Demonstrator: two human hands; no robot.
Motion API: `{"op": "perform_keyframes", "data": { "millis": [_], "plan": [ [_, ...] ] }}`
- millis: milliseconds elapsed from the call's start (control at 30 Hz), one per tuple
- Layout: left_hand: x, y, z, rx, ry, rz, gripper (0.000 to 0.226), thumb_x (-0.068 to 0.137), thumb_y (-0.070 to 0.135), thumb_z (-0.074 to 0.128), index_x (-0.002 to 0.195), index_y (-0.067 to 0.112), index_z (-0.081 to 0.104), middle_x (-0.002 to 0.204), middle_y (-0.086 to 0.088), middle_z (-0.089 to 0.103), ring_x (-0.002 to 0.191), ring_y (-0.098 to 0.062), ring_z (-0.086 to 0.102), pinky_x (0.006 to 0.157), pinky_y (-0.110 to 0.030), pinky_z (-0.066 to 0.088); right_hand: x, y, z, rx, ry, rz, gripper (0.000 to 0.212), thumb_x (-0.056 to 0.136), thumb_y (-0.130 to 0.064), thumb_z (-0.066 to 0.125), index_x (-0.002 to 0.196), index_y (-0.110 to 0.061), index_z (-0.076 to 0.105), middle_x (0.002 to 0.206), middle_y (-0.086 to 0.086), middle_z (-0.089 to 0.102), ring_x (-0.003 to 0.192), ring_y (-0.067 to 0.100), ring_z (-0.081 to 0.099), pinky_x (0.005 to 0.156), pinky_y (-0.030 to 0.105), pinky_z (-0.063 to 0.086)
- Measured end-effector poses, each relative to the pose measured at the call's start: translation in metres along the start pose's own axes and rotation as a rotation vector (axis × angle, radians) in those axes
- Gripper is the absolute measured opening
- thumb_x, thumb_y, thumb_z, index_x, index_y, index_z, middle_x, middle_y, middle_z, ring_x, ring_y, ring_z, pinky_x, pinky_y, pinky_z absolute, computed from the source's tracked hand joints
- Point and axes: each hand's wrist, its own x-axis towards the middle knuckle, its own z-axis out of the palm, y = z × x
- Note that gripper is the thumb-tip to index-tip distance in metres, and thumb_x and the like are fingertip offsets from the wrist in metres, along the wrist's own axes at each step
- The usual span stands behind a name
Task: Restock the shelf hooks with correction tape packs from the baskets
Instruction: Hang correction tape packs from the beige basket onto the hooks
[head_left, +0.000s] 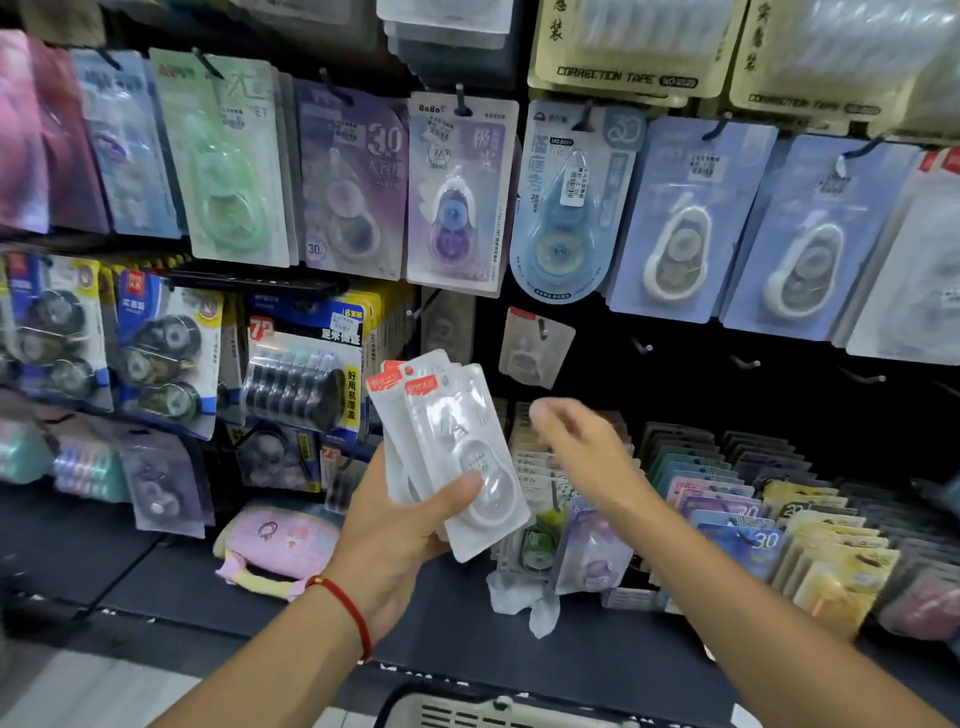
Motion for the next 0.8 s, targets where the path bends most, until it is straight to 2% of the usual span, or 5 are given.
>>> {"op": "perform_keyframes", "data": {
  "millis": [100,333,467,567,800],
  "plan": [
    [-0.001,-0.006,0.005,-0.003,-0.056,-0.032,0.063,0.085,0.019,0.086,0.14,0.029,0.057,0.134,-0.01,0.072,0.119,-0.034,0.072,0.083,-0.047,0.063,-0.044,0.002,0.001,0.02,-0.185,-0.081,0.045,0.085,-0.069,0.063,0.124,-0.046,0.067,0.115,-0.021,0.073,0.105,0.007,0.07,0.089,0.032,0.06],
    [0.002,-0.013,0.017,-0.033,-0.082,-0.07,0.038,0.102,0.037,0.067,0.139,0.036,0.06,0.139,-0.006,0.07,0.123,-0.033,0.07,0.084,-0.046,0.063,-0.066,0.011,-0.009,0.244,-0.101,-0.046,0.031,0.087,-0.046,0.077,0.116,-0.037,0.068,0.108,-0.011,0.078,0.088,0.021,0.077,0.06,0.033,0.061],
    [0.006,-0.011,0.014,0.011,0.03,0.002,0.038,0.1,0.03,0.072,0.136,0.035,0.062,0.135,-0.005,0.072,0.119,-0.033,0.072,0.085,-0.052,0.063,-0.06,0.009,-0.014,0.236,0.026,-0.091,0.026,0.089,-0.044,0.075,0.111,-0.038,0.062,0.105,-0.015,0.077,0.09,0.008,0.075,0.07,0.025,0.06],
    [0.006,-0.01,0.012,0.061,0.17,0.056,0.04,0.093,0.028,0.076,0.131,0.035,0.066,0.126,-0.001,0.076,0.114,-0.028,0.075,0.086,-0.055,0.064,-0.055,0.002,-0.017,0.275,0.069,-0.118,0.026,0.088,-0.047,0.072,0.109,-0.04,0.059,0.099,-0.006,0.077,0.071,0.016,0.073,0.052,0.029,0.054],
    [0.003,-0.003,0.006,0.116,0.266,0.091,0.036,0.093,0.024,0.076,0.127,0.033,0.068,0.119,-0.002,0.078,0.111,-0.028,0.075,0.085,-0.06,0.063,-0.043,-0.006,-0.017,0.329,0.088,-0.123,0.019,0.097,-0.043,0.073,0.109,-0.042,0.058,0.1,-0.004,0.078,0.066,0.036,0.072,0.052,0.034,0.057]
  ]
}}
